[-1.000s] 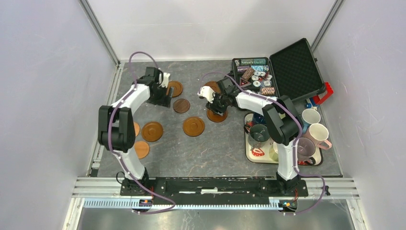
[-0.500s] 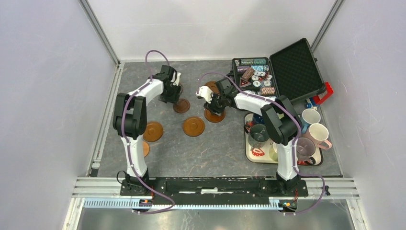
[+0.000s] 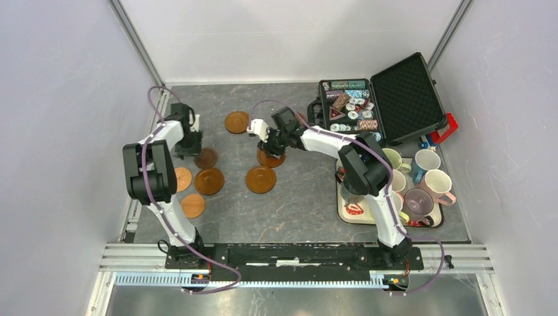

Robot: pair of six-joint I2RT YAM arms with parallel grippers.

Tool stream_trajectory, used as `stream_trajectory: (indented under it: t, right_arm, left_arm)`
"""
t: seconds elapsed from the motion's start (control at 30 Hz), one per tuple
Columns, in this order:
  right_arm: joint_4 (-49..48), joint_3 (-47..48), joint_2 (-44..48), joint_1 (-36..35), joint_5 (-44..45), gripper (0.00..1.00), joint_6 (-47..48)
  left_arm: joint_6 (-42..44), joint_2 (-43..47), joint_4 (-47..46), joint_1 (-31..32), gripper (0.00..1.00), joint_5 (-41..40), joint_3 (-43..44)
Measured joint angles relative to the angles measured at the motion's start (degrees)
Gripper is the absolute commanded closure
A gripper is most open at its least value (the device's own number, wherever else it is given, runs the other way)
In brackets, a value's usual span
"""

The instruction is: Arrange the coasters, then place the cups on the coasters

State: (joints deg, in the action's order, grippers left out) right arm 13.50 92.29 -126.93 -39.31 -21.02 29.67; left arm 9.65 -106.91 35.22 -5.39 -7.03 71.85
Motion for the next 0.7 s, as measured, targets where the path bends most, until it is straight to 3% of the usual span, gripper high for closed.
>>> stream_trajectory:
  t: [0.17, 0.3, 0.5, 0.7]
  right_arm:
    - [-0.1, 3.8, -2.4, -2.6, -1.1, 0.48, -2.1]
    - [-0.3, 5.3, -2.5, -2.9, -1.6, 0.4, -4.5]
    - [-1.8, 5.5, 0.3, 2.1, -1.8, 0.37, -8.3]
    - [-5.0, 5.5, 3.0, 8.8, 2.4, 0.38, -9.3]
  left_arm:
    - [2.7, 1.0, 2.2, -6.6, 0.19, 0.1, -0.5]
    - [3.4, 3.5, 4.9, -6.6, 0.11, 6.3, 1.2]
    - [3.2, 2.4, 5.7, -2.2, 0.08, 13.0, 15.3]
    - [1.5, -6.7, 3.6, 3.0, 0.07, 15.1, 29.2]
